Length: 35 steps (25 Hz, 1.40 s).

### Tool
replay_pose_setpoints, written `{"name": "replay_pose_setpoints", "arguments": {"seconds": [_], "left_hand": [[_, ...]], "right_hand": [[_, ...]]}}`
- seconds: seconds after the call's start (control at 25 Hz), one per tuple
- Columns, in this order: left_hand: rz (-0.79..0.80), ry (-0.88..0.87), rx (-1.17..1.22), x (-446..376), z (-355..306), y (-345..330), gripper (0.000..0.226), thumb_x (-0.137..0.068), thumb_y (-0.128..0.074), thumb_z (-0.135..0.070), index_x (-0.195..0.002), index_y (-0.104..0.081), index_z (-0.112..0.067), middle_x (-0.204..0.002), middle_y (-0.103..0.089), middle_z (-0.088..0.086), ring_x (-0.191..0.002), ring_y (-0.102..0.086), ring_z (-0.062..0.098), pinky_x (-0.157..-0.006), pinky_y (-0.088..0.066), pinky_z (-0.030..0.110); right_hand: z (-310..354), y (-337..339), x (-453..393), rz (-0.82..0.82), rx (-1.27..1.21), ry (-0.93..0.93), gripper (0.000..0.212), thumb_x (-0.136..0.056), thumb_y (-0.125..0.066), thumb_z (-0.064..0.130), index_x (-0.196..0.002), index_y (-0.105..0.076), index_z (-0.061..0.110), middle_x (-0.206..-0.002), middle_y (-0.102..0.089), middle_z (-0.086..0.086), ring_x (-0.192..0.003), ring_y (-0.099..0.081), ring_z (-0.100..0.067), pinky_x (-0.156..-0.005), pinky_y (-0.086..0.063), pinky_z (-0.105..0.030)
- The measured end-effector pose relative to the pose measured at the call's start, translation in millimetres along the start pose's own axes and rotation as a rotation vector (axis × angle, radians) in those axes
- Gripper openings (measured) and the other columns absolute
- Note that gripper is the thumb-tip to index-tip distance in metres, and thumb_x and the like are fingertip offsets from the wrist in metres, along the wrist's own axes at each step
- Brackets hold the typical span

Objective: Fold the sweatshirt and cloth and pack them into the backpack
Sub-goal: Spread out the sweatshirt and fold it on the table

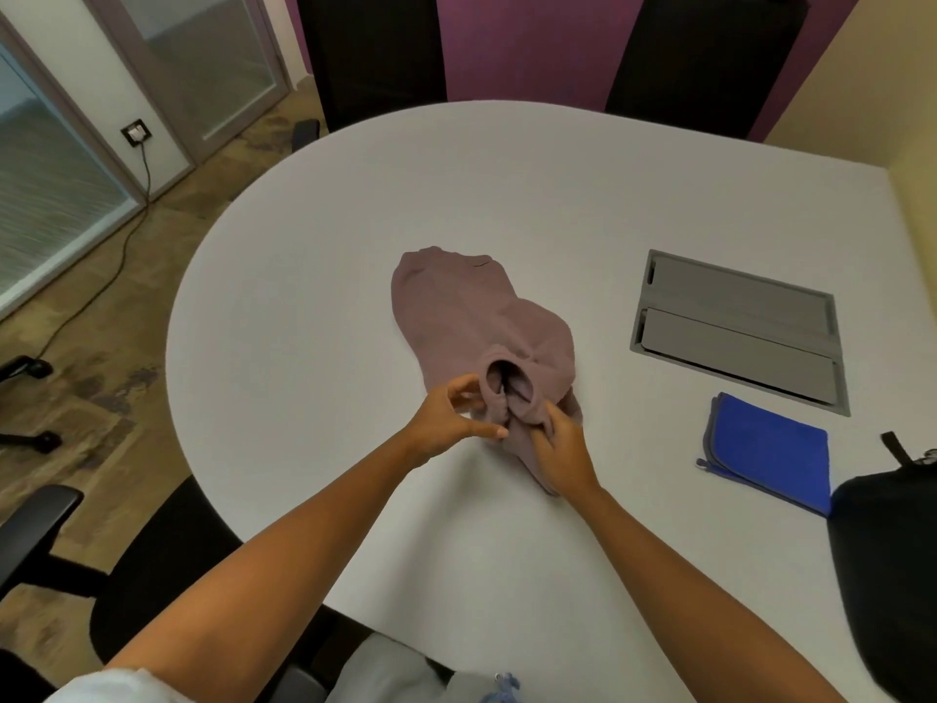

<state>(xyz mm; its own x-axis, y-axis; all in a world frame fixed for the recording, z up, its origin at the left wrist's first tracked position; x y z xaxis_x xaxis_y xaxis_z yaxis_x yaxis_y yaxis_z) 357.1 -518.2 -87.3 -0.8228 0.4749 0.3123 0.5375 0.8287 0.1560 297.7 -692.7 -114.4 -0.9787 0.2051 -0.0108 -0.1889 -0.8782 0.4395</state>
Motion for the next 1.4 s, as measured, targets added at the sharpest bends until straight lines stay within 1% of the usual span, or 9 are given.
{"name": "replay_pose_setpoints", "arguments": {"seconds": [0.28,0.44,0.48,0.64,0.76,0.96,1.12,1.24,1.4], "left_hand": [[-0.145,-0.096,-0.038,-5.5,-38.1,6.8,0.06,-0.072,-0.09,-0.024,-0.123,-0.059,-0.022,-0.114,-0.066,-0.005,-0.103,-0.063,0.009,-0.086,-0.058,0.026],[-0.379,-0.124,-0.243,-11.0,-55.7,48.1,0.005,-0.088,-0.071,-0.009,-0.091,-0.068,-0.01,-0.084,-0.068,0.003,-0.073,-0.061,0.01,-0.071,-0.052,0.028],[-0.444,-0.13,-0.262,-12.3,-62.3,62.8,0.007,-0.089,-0.065,-0.006,-0.084,-0.068,-0.01,-0.08,-0.067,0.007,-0.07,-0.059,0.013,-0.069,-0.048,0.029],[-0.593,-0.216,-0.268,-21.7,-117.4,111.6,0.022,-0.096,-0.047,-0.003,-0.106,-0.066,-0.006,-0.102,-0.066,0.006,-0.093,-0.06,0.023,-0.081,-0.047,0.031],[-0.586,-0.406,-0.325,-18.9,-184.5,123.4,0.016,-0.104,-0.04,-0.014,-0.11,-0.053,-0.006,-0.103,-0.059,0.003,-0.091,-0.057,0.017,-0.082,-0.046,0.028],[-0.412,-0.717,-0.734,8.6,-274.6,124.1,0.028,-0.091,-0.063,-0.032,-0.099,-0.041,-0.018,-0.093,-0.05,0.0,-0.077,-0.048,0.01,-0.067,-0.039,0.018],[-0.753,-0.69,-0.962,13.0,-315.3,142.6,0.015,-0.086,-0.062,-0.027,-0.087,-0.052,-0.016,-0.096,-0.039,0.002,-0.085,-0.041,0.018,-0.067,-0.035,0.031],[-0.969,-0.392,-0.846,17.2,-307.7,156.5,0.014,-0.093,-0.057,-0.025,-0.1,-0.065,-0.016,-0.091,-0.055,0.003,-0.079,-0.05,0.021,-0.059,-0.034,0.03],[-0.627,-0.079,-0.189,-13.3,-256.4,145.2,0.023,-0.093,-0.044,-0.029,-0.096,-0.065,-0.019,-0.1,-0.069,0.013,-0.09,-0.066,0.032,-0.074,-0.059,0.043]], "right_hand": [[85.7,31.7,-35.4,-0.009,-0.03,0.14,0.024,-0.095,-0.063,0.01,-0.078,-0.063,0.026,-0.069,-0.065,0.018,-0.067,-0.061,0.004,-0.063,-0.047,-0.014],[107.9,80.2,-62.1,-0.033,0.038,0.205,0.011,-0.094,-0.065,0.014,-0.092,-0.075,0.019,-0.087,-0.073,0.003,-0.085,-0.068,-0.014,-0.076,-0.055,-0.025],[113.2,94.9,-68.9,-0.041,0.058,0.22,0.012,-0.094,-0.065,0.014,-0.092,-0.075,0.019,-0.088,-0.073,0.004,-0.087,-0.068,-0.015,-0.077,-0.055,-0.026],[142.1,131.1,-90.7,0.069,0.241,0.267,0.017,-0.087,-0.076,0.032,-0.081,-0.07,0.018,-0.076,-0.068,-0.001,-0.074,-0.063,-0.018,-0.069,-0.049,-0.034],[172.2,148.6,-103.8,0.097,0.437,0.329,0.051,-0.073,-0.081,0.054,-0.074,-0.058,0.008,-0.067,-0.058,-0.007,-0.063,-0.052,-0.02,-0.061,-0.042,-0.033],[235.4,194.9,-116.8,-0.141,0.451,0.44,0.043,-0.084,-0.071,0.055,-0.092,-0.07,0.013,-0.082,-0.069,-0.003,-0.074,-0.062,-0.018,-0.067,-0.054,-0.032],[283.1,200.4,-113.1,-0.245,0.376,0.565,0.024,-0.09,-0.07,0.041,-0.088,-0.067,0.017,-0.078,-0.065,0.001,-0.066,-0.057,-0.01,-0.06,-0.048,-0.019],[294.1,182.8,-109.1,-0.215,0.323,0.58,0.012,-0.093,-0.066,0.028,-0.092,-0.067,0.017,-0.079,-0.065,0.001,-0.066,-0.058,-0.008,-0.058,-0.051,-0.022],[299.9,142.1,-97.3,-0.055,0.155,0.522,0.018,-0.09,-0.063,0.028,-0.087,-0.064,0.01,-0.076,-0.059,-0.002,-0.066,-0.052,-0.006,-0.061,-0.044,-0.024]]}}
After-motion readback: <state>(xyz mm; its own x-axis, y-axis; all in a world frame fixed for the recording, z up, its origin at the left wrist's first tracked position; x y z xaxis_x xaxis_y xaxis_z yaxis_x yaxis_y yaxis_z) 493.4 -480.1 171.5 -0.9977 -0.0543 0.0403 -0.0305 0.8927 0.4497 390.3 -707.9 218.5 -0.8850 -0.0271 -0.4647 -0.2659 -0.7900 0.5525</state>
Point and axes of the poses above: each hand's wrist, its own x-axis away from the middle knuckle, its own y-axis out of the back of the hand, z = x × y, the point moved 7 cm from there along -x, towards the middle knuckle
